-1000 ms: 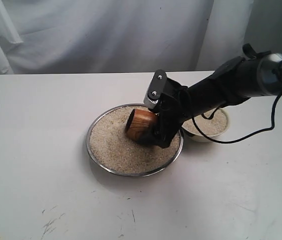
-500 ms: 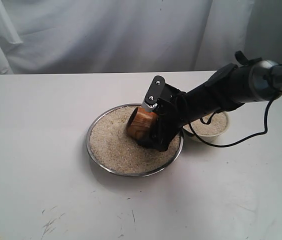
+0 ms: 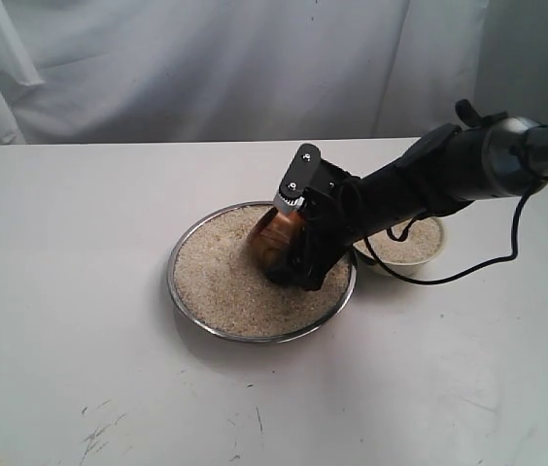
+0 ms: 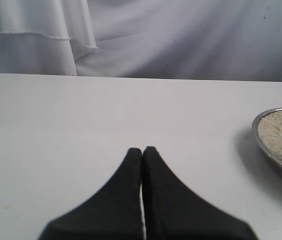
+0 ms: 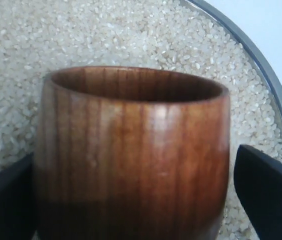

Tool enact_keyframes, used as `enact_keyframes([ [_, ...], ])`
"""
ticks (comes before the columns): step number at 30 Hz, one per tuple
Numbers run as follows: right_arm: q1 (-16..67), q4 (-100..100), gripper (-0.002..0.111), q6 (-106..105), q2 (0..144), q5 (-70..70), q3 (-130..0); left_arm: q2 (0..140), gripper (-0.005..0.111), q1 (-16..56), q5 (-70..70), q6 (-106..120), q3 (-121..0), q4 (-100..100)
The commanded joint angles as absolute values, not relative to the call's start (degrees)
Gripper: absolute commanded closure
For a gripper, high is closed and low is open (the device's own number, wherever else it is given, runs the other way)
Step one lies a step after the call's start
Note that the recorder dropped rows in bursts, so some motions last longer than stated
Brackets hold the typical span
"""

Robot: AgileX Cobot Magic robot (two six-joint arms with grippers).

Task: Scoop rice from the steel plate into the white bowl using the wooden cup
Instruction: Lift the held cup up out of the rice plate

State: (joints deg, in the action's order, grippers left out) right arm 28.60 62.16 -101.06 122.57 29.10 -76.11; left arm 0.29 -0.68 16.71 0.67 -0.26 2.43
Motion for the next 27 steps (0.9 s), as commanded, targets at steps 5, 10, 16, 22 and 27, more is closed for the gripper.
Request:
enact_keyframes([
  [5,29.75,63.12,0.024,-99.25,123.49,26.94,-76.48,0.0,0.107,-0.6,16.34,0.49,0.0,2.48],
  [10,29.9,62.53,0.05,-95.46,124.64,26.57,-76.48,0.0,0.107,-0.6,16.34,0.49,0.0,2.48],
  [16,30.35,62.41,0.085,-94.62,123.8,25.09,-76.48,0.0,0.107,-0.6,16.34,0.49,0.0,2.48],
  [22,30.35,59.21,0.108,-94.62,122.77,25.06,-76.48,0.0,0.107,-0.6,16.34,0.49,0.0,2.48],
  [27,30.35,57.3,0.108,-94.74,120.39,25.18,-76.48,0.0,0.107,-0.6,16.34,0.49,0.0,2.48],
])
